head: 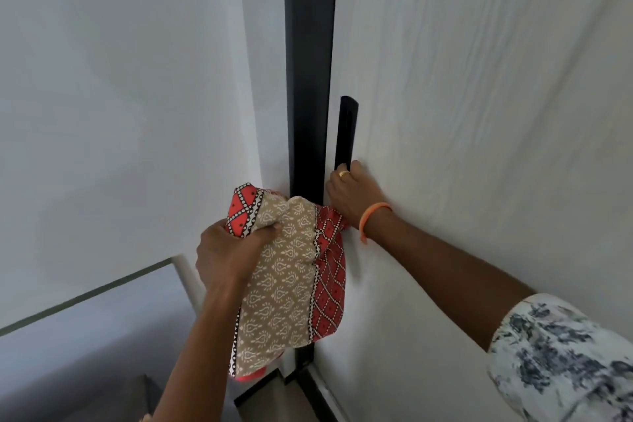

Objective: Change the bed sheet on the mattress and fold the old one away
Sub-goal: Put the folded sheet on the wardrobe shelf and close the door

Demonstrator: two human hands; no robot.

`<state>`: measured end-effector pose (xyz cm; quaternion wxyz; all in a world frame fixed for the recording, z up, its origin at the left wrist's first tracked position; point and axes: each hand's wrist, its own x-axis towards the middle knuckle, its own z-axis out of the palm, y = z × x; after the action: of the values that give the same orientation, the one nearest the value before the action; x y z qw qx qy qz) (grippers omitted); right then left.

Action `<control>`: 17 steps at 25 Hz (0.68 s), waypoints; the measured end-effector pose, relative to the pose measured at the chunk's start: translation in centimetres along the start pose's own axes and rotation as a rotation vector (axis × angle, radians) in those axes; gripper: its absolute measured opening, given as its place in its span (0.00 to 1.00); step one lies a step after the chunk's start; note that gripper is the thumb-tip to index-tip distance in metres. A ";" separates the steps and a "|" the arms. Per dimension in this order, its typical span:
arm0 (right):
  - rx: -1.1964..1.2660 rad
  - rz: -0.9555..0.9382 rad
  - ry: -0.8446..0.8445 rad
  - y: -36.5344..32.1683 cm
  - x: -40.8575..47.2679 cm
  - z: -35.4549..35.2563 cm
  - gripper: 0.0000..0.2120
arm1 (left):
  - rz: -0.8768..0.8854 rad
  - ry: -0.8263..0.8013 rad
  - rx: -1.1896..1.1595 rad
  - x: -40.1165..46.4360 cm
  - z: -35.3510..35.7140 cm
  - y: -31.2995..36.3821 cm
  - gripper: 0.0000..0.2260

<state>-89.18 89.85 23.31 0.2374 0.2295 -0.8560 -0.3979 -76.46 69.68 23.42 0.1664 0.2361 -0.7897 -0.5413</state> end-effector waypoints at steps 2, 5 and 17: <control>0.026 0.030 -0.078 -0.3 0.8 -1.0 0.12 | 0.008 -0.015 -0.006 -0.3 -0.6 -0.3 0.18; 0.031 0.095 -0.166 -0.4 0.6 -1.8 0.11 | 0.019 -0.005 -0.055 -0.9 -2.1 -0.7 0.16; 0.767 0.562 0.217 -0.5 -11.4 -4.1 0.10 | 0.158 -0.089 -0.477 -6.1 -2.2 1.1 0.17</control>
<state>-77.75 93.85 22.67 0.3219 0.1007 -0.9400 0.0517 -70.46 71.66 25.18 0.2245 0.1036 -0.6620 -0.7076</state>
